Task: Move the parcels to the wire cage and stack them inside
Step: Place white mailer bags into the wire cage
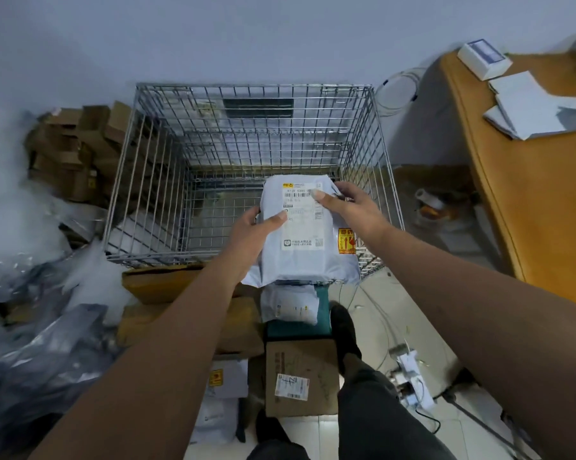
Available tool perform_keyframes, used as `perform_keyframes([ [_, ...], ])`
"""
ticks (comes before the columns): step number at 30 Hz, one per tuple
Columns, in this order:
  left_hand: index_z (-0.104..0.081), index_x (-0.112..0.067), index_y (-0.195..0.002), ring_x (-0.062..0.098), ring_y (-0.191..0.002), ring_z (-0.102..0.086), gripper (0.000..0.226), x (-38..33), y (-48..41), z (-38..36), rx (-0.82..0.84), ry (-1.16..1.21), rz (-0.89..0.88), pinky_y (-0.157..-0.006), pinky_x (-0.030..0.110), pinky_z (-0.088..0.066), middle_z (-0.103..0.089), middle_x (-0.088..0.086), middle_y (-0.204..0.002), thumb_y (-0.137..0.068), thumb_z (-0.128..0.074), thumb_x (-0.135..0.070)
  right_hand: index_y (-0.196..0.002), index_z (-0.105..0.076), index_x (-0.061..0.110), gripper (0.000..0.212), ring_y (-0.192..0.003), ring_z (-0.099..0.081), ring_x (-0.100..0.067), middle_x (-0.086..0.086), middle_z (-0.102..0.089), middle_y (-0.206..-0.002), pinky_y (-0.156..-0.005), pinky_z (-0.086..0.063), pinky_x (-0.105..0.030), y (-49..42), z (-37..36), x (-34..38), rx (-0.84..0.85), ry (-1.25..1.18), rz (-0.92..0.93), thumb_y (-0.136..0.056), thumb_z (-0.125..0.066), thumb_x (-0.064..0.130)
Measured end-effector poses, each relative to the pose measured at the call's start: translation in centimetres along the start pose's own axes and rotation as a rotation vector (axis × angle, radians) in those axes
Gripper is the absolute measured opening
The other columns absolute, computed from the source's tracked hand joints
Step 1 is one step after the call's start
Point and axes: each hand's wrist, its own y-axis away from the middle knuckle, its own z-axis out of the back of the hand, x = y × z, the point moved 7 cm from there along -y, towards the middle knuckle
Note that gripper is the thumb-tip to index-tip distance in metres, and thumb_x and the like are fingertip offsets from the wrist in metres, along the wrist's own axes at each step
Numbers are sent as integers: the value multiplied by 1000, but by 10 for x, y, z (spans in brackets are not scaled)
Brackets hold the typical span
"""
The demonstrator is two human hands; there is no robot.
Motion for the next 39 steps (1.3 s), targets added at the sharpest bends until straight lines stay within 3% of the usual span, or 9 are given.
perform_keyframes([
  [3, -60, -26, -124, 7, -71, -77, 40, -13, -47, -21, -36, -18, -1, -52, 24, -59, -75, -3, -103, -90, -81, -28, -143, -58, 23, 75, -115, -67, -22, -4, -63, -132, -98, -58, -41, -48, 15, -5, -10, 52, -12, -81, -83, 56],
  [7, -55, -25, -136, 24, -97, -75, 55, -12, -119, -56, -23, -76, 51, -81, 45, -62, -72, 1, -119, -89, -81, -36, -151, -48, 19, 75, -122, -65, -27, -8, -59, -140, -104, -56, -48, -122, 33, -25, -1, -11, -67, -88, -82, 39],
  [11, -65, -25, -120, 17, -88, -78, 39, 23, -194, -83, -20, -72, 124, -68, 33, -63, -77, -7, -107, -87, -83, -32, -154, -43, 16, 70, -127, -63, -31, -14, -55, -148, -106, -55, -50, -195, 41, -68, 50, -13, -137, -94, -78, 21],
  [17, -70, -25, -107, 23, -88, -80, 22, 117, -276, -112, 5, -18, 332, -78, 43, -64, -82, 2, -101, -88, -82, -23, -151, -45, 17, 70, -110, -67, -23, -10, -63, -140, -84, -57, -31, -273, 32, -163, 65, 157, -207, -93, -78, 37],
  [23, -69, -5, -127, 32, -100, -75, 35, 192, -326, -119, -58, -71, 471, -85, 45, -62, -76, 16, -118, -93, -75, -11, -148, -50, 19, 56, -96, -67, -19, -6, -66, -130, -79, -54, -25, -317, 10, -248, 53, 234, -299, -100, -69, 39],
  [26, -66, 0, -132, 36, -112, -70, 40, 219, -341, -119, -61, -151, 495, -100, 51, -57, -72, 19, -126, -94, -74, -9, -144, -56, 20, 44, -75, -59, -2, 1, -63, -113, -52, -45, -9, -327, 9, -277, 9, 279, -323, -103, -63, 34],
  [32, -61, 1, -137, 36, -117, -67, 40, 253, -367, -150, -7, -156, 519, -105, 48, -54, -68, 19, -132, -99, -68, -9, -142, -57, 25, 38, -115, -66, -31, -5, -67, -133, -93, -57, -39, -345, 16, -322, -44, 352, -403, -106, -56, 36],
  [34, -62, 0, -136, 34, -115, -68, 38, 262, -376, -162, 11, -160, 530, -105, 47, -54, -69, 18, -133, -99, -66, -9, -142, -56, 26, 36, -114, -66, -32, -6, -67, -131, -96, -59, -47, -352, 21, -335, -58, 363, -439, -108, -52, 34],
  [39, -61, -5, -139, 31, -109, -67, 38, 285, -391, -182, 69, -248, 564, -103, 45, -55, -68, 14, -132, -102, -63, -14, -138, -58, 22, 31, -101, -65, -26, -6, -68, -121, -84, -51, -32, -360, 31, -369, -146, 356, -501, -109, -52, 30],
])
